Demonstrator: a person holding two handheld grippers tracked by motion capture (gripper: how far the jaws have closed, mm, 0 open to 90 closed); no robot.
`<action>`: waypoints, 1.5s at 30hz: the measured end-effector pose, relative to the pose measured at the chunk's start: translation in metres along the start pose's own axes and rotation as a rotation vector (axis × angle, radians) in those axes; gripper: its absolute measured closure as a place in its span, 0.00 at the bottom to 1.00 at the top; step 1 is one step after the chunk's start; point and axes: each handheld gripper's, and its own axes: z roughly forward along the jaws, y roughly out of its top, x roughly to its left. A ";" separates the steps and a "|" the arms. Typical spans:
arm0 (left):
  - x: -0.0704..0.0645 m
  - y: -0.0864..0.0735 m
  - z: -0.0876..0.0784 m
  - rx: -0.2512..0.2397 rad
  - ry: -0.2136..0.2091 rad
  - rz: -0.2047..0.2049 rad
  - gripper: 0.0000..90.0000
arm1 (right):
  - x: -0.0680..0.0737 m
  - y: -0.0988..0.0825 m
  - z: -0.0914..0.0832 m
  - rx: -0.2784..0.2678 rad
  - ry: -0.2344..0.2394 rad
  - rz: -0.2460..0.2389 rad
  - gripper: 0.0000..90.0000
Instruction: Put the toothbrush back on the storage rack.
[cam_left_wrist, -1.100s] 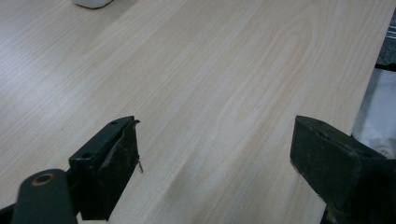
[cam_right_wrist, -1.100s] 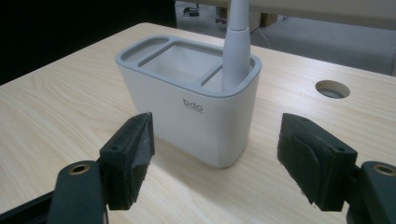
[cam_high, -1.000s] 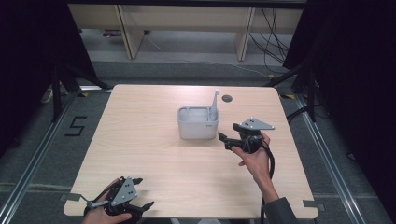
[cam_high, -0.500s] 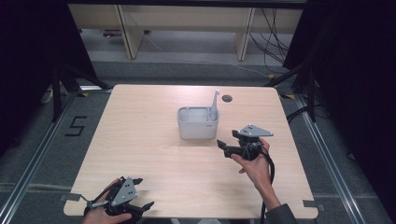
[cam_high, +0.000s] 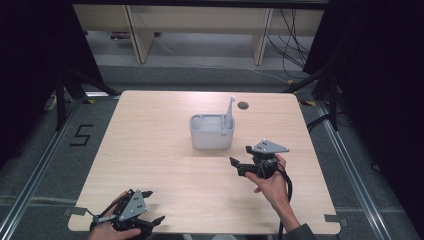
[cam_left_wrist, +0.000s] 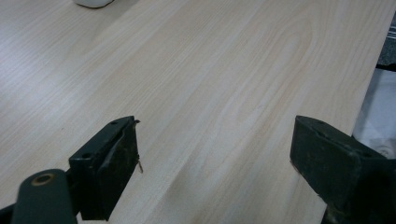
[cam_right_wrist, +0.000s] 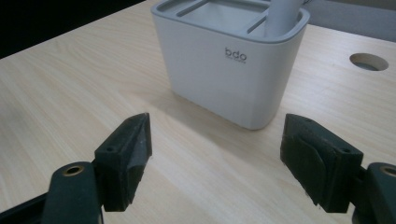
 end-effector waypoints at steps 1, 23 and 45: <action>0.000 -0.001 0.001 -0.018 0.002 -0.004 0.16 | 0.000 -0.001 0.001 0.001 0.000 -0.025 0.28; 0.000 0.000 0.000 -0.003 0.003 -0.001 0.16 | 0.014 -0.020 -0.004 0.040 0.044 -0.004 0.27; 0.000 0.000 0.000 -0.002 0.001 0.000 0.16 | 0.026 -0.034 -0.011 0.078 0.087 0.006 0.26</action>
